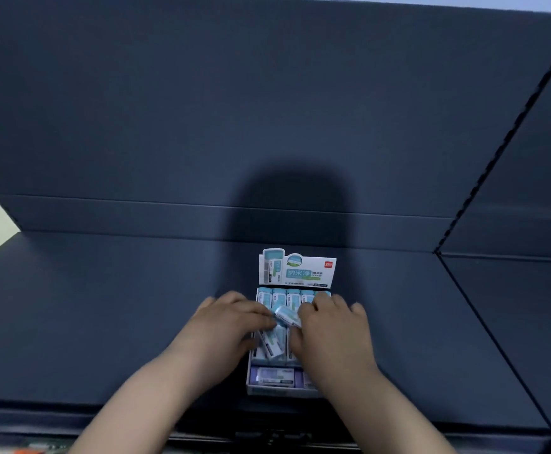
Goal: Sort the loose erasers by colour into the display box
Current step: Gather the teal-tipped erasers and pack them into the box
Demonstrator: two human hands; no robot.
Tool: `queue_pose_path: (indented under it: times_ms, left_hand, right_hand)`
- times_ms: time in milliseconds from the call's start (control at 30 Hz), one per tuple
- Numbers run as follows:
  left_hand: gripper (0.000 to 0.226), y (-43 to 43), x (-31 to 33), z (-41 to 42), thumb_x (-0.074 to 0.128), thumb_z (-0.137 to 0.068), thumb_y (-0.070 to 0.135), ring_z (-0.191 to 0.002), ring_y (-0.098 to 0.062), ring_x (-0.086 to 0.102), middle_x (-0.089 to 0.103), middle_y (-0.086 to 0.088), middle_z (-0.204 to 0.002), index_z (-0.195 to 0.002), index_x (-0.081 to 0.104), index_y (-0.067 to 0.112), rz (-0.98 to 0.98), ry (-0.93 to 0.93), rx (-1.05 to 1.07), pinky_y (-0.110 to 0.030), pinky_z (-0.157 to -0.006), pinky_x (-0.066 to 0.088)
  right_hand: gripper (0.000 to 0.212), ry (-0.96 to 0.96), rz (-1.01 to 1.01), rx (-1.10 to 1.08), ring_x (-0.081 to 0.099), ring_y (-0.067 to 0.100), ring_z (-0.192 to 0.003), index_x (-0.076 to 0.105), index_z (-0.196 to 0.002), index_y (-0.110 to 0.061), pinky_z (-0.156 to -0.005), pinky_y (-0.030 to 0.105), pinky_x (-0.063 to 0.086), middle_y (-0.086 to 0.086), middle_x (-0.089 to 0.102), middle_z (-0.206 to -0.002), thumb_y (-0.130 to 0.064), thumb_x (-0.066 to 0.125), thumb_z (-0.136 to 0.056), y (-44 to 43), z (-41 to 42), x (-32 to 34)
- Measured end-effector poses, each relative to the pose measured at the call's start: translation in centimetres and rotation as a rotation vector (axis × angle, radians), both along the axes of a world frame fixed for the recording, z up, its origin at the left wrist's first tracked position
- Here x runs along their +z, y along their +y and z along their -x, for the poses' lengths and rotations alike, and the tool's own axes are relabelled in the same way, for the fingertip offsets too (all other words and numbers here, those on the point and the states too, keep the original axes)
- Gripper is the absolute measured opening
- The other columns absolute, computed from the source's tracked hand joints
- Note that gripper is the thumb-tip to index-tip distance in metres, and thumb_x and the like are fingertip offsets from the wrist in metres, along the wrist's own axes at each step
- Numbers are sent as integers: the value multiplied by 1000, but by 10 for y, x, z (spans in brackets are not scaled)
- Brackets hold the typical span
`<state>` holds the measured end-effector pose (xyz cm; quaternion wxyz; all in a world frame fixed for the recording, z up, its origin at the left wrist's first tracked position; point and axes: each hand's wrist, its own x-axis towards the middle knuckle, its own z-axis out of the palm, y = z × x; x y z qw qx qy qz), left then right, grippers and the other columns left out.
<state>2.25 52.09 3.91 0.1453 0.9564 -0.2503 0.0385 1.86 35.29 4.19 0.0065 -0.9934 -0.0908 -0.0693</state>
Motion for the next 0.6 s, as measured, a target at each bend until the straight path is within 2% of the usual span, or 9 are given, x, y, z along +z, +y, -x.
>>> queue_pose_path:
  times_ms: [67,100,167,233,300,333,433,500,600]
  left_hand:
    - [37,0,-2,-2,82,-63,35,-91,-8,58,64,24,-96,-98,70,39,-36,-61,-42,-22,-69,27]
    - [36,1,-5,-2,85,-54,39,-78,-8,60,64,22,-83,-88,71,38,-30,-77,-38,-20,-64,29]
    - [31,2,-5,1,77,-54,44,-71,-7,59,59,20,-74,-83,70,39,-14,-63,9,-19,-57,31]
    - [28,1,-3,10,70,-68,41,-85,-10,59,60,16,-87,-96,69,37,39,7,26,-24,-70,38]
    - [32,2,-9,20,62,-83,42,-106,-6,48,54,16,-107,-115,62,35,86,44,25,-23,-90,35]
    - [33,3,-12,23,61,-85,43,-109,-3,44,49,20,-109,-117,60,35,114,83,15,-20,-95,33]
    - [29,-1,-13,29,61,-83,41,-105,2,44,45,24,-102,-112,63,35,184,183,2,-20,-97,37]
    - [29,-3,-10,30,59,-82,40,-104,0,46,47,21,-102,-109,65,33,165,176,7,-22,-95,38]
    - [28,-5,-9,30,59,-82,36,-104,0,47,50,18,-106,-110,64,33,120,151,30,-20,-94,38]
  right_hand:
    - [27,57,-98,9,57,22,-86,67,-91,-21,-74,35,40,0,60,-90,-43,60,-77,-11,2,4]
    - [27,63,-184,13,54,20,-95,64,-100,-24,-79,33,38,-3,58,-98,-43,51,-84,-22,3,3]
    - [24,38,-356,61,54,12,-97,63,-102,-30,-82,29,40,-9,56,-98,-43,51,-85,-47,11,4]
    - [18,65,-485,113,55,4,-89,65,-94,-36,-78,25,44,-15,56,-88,-44,58,-81,-68,22,5]
    - [22,113,-465,154,56,0,-81,66,-91,-39,-72,24,48,-21,55,-82,-51,56,-76,-84,33,1]
    - [25,97,-430,182,56,-1,-78,66,-90,-38,-69,24,50,-22,55,-81,-53,54,-74,-89,37,-4]
    - [29,63,-342,231,57,0,-72,68,-89,-37,-61,23,51,-22,55,-80,-53,53,-70,-86,44,-8]
    - [26,31,-298,248,57,1,-69,68,-86,-36,-58,22,49,-21,55,-78,-50,55,-68,-80,43,-11]
    - [25,-5,-221,255,58,6,-64,69,-78,-34,-55,21,41,-18,56,-74,-38,76,-55,-75,40,-13]
